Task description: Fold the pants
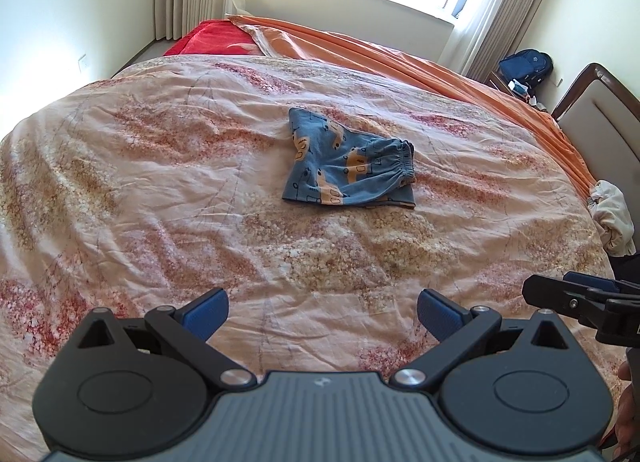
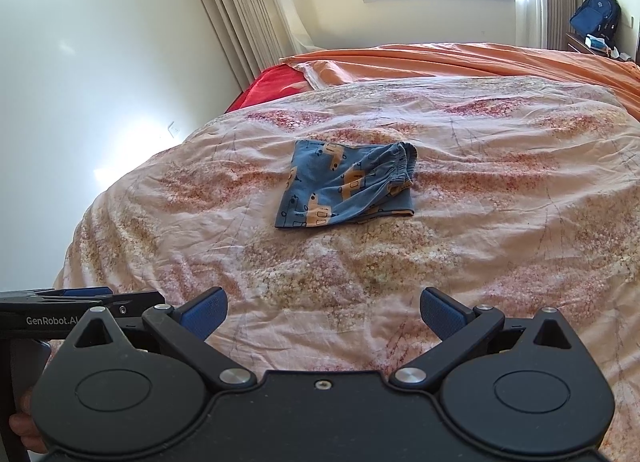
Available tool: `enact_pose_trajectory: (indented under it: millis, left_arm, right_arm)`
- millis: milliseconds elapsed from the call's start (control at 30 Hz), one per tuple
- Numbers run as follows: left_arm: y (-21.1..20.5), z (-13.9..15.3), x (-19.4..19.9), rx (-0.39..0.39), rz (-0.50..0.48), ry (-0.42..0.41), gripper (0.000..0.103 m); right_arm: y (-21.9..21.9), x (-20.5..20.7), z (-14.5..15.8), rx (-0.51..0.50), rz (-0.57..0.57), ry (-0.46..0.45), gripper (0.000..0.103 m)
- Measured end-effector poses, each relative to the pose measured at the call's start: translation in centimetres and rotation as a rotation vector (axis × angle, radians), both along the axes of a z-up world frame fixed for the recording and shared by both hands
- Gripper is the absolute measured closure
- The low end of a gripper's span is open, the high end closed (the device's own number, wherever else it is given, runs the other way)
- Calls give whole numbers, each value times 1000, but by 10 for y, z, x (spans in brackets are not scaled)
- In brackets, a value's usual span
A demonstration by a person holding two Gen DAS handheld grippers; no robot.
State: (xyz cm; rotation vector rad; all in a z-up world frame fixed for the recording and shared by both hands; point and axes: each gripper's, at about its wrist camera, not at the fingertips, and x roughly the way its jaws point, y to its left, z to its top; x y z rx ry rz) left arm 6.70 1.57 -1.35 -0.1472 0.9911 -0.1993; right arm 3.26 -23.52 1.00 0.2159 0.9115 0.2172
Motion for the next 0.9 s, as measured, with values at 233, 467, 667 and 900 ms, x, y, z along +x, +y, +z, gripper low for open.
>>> enact_pose_trajectory:
  millis: [233,467,667,900]
  left_arm:
    - [1,0,0,-4,2,0,0]
    - [1,0,1,-4,2,-1,0]
    - [0,0,2,-13,3,3,0]
    - [0,-1,2,-16,-3,6,0]
  right_arm:
    - [0,-1,1,-2,-1,-1,1]
    - [-1,1,0,-2,-3,0,1]
    - [0,2,1,-2,-5,-1,1]
    - [0,2,1,-3,-3,-1,1]
